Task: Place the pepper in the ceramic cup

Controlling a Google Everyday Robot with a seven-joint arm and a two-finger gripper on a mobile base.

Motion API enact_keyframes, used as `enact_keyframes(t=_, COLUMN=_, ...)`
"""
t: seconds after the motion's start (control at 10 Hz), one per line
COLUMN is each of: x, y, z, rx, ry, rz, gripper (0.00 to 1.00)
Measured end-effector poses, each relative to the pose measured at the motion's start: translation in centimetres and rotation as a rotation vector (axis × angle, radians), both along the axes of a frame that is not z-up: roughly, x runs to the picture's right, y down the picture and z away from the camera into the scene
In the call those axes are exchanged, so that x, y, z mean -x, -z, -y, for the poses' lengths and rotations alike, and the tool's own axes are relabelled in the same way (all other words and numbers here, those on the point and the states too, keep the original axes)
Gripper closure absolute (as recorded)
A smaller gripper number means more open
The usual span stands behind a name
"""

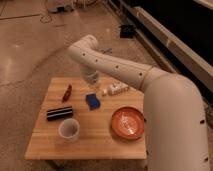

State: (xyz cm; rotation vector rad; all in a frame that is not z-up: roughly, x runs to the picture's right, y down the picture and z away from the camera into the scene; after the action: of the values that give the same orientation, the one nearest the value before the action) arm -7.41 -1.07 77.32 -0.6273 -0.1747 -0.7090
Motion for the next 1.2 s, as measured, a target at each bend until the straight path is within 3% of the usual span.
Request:
enact_keyframes(t=0.2, x=2.2, y=0.0, z=0.4, rx=0.006, ry=-0.009, rz=0.001, gripper=0.59)
enact_keyframes(t=0.5, x=2.2, y=0.1, z=0.3, rx=0.006, ry=0.006, rz=0.002, gripper=0.59)
enact_keyframes(t=0.8, x=4.0, y=-1.0, z=0.5, rx=0.009, ry=-0.010, rz=0.001, gripper=0.59)
enact_keyframes(t=0.9, x=3.9, y=-1.2, z=0.5, rx=0.015, ry=-0.030, rz=-0.016, gripper=0.59)
enact_keyframes(t=1.2, x=2.6, y=-0.9, z=-0.3, rx=0.021, ry=-0.017, rz=-0.014, gripper=0.59)
